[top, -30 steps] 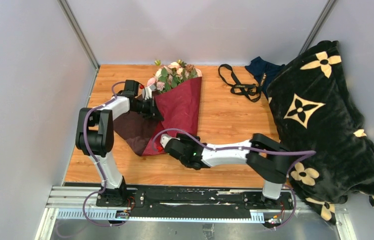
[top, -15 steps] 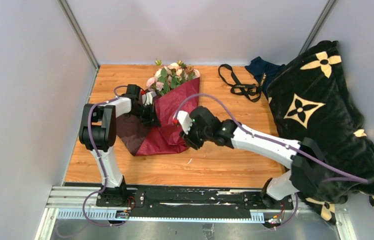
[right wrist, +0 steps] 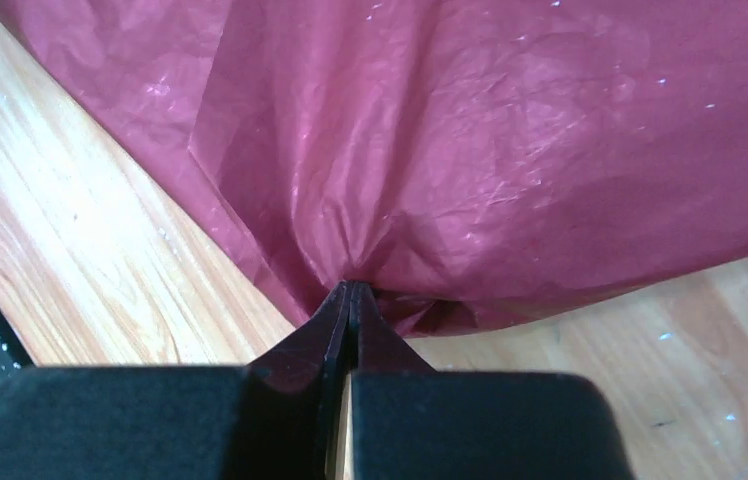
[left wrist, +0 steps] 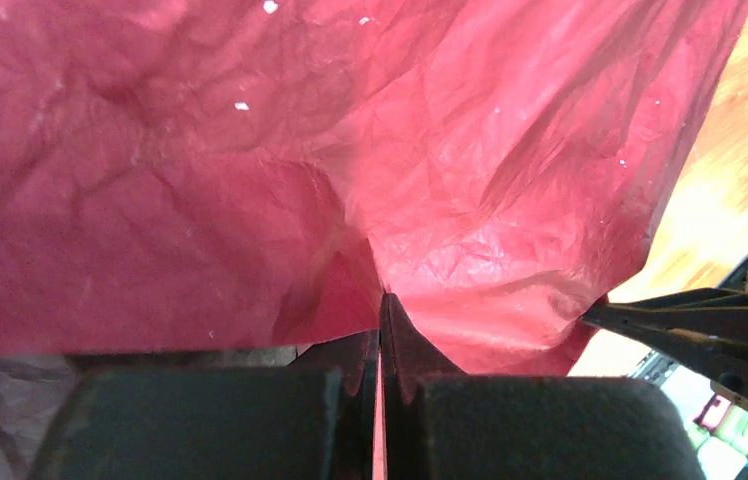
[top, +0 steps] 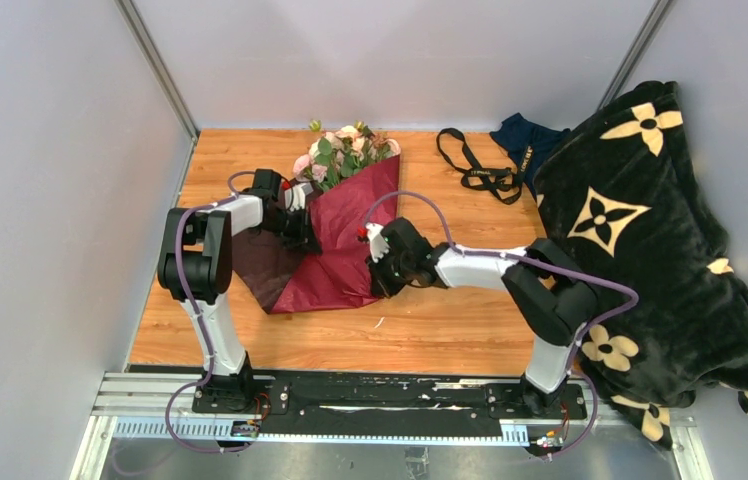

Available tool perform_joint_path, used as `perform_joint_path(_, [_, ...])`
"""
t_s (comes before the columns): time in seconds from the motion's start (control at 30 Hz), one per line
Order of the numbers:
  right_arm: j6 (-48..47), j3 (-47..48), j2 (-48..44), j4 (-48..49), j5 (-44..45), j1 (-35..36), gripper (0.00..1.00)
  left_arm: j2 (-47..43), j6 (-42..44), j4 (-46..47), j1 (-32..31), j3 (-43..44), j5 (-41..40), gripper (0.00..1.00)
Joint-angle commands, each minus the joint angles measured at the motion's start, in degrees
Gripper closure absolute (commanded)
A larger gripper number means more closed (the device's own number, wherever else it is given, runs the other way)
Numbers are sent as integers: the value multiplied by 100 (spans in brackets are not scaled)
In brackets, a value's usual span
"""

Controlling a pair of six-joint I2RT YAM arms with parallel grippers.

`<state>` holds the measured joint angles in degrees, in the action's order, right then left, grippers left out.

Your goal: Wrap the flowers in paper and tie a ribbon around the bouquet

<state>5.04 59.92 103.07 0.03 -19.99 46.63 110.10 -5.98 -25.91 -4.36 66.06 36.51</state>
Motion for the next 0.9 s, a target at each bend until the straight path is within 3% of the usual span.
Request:
perform_joint_path(0.0, [350,-1190,-685,-120,323,304,100,-15,129,39,-3,-61,-338,100])
perform_joint_path(0.17, [990,-2309,-1861,-840,753,474,100,-19,148,17,-6,-11,-345,100])
perform_joint_path(0.3, [1377,-2467,-2774,-1305,619,206,98,-97,124,59,-12,-72,-316,100])
perform_joint_path(0.37, [1607,-2323,-2832,-1180,154,-132,87,-126,140,58,-12,-91,-295,100])
perform_joint_path(0.47, [2210,-1886,-2449,-601,-598,-560,49,-167,174,31,-12,-94,-331,100])
perform_joint_path(0.53, [2595,-1631,-2030,-158,-905,-739,41,-209,176,25,-13,-120,-373,100])
perform_joint_path(0.8, [3161,-204,-406,510,-1192,-1667,38,-322,228,0,-12,-120,-551,100])
perform_joint_path(0.87, [3078,85,-97,518,-1269,-1664,49,-310,213,-10,-12,-105,-573,100])
